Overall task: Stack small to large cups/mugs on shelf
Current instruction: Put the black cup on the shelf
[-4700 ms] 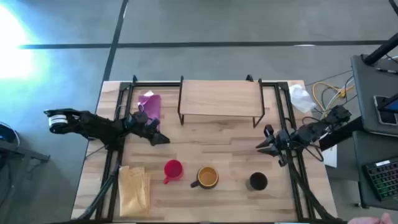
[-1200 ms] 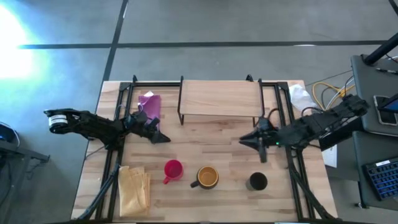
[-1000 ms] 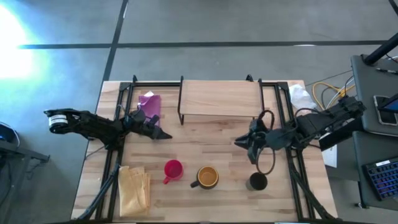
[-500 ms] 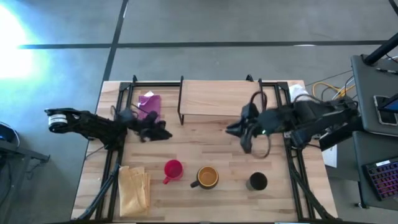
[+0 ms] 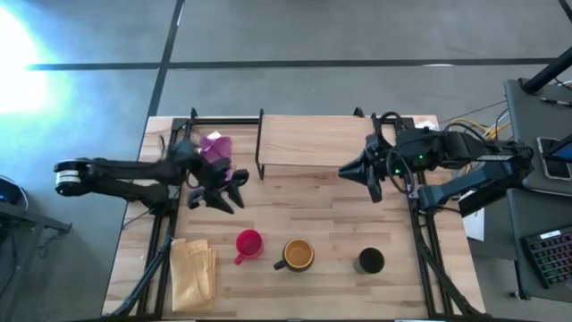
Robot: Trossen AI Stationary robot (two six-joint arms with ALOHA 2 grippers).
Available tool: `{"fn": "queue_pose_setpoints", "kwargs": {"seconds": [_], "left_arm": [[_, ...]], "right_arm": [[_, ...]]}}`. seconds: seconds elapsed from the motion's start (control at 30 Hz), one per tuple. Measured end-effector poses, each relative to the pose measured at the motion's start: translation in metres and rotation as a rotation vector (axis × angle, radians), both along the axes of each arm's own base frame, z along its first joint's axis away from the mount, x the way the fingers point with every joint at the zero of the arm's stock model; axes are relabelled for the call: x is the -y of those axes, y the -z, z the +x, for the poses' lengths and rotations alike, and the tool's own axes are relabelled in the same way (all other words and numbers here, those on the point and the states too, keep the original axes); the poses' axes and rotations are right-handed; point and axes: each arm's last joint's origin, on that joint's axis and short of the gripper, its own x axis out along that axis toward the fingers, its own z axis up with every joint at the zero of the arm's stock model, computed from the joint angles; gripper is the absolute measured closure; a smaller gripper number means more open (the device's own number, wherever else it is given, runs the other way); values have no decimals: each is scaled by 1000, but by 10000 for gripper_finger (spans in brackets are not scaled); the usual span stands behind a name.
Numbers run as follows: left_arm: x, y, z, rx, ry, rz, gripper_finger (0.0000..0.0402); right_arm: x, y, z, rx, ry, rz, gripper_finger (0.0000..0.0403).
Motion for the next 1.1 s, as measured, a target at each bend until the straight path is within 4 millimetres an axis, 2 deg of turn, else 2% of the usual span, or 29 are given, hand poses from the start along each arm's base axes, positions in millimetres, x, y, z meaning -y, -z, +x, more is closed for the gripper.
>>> {"fn": "queue_pose_setpoints", "kwargs": {"seconds": [0.07,0.17,0.27,0.37,0.53,0.67,0.9,1.1], "left_arm": [[-3,-13,4,-127,-115,157,256],[-9,-27,2,-384,-398,461,256],[-14,-42,4,-497,-610,574,256],[-13,-58,6,-438,-618,538,256],[-14,-62,12,-395,-640,474,256],[-15,-75,20,-243,-683,430,256],[-17,-92,44,-28,-731,173,256],[-24,-91,72,132,-784,56,256]], "right_arm": [[1,-3,0,31,36,-47,335],[3,-3,1,31,82,-102,335],[4,-1,5,19,108,-117,335],[3,0,5,18,109,-117,335],[3,1,8,18,107,-112,335],[2,2,12,17,107,-112,335],[4,1,18,36,104,-141,335],[6,-2,15,57,100,-170,335]]}}
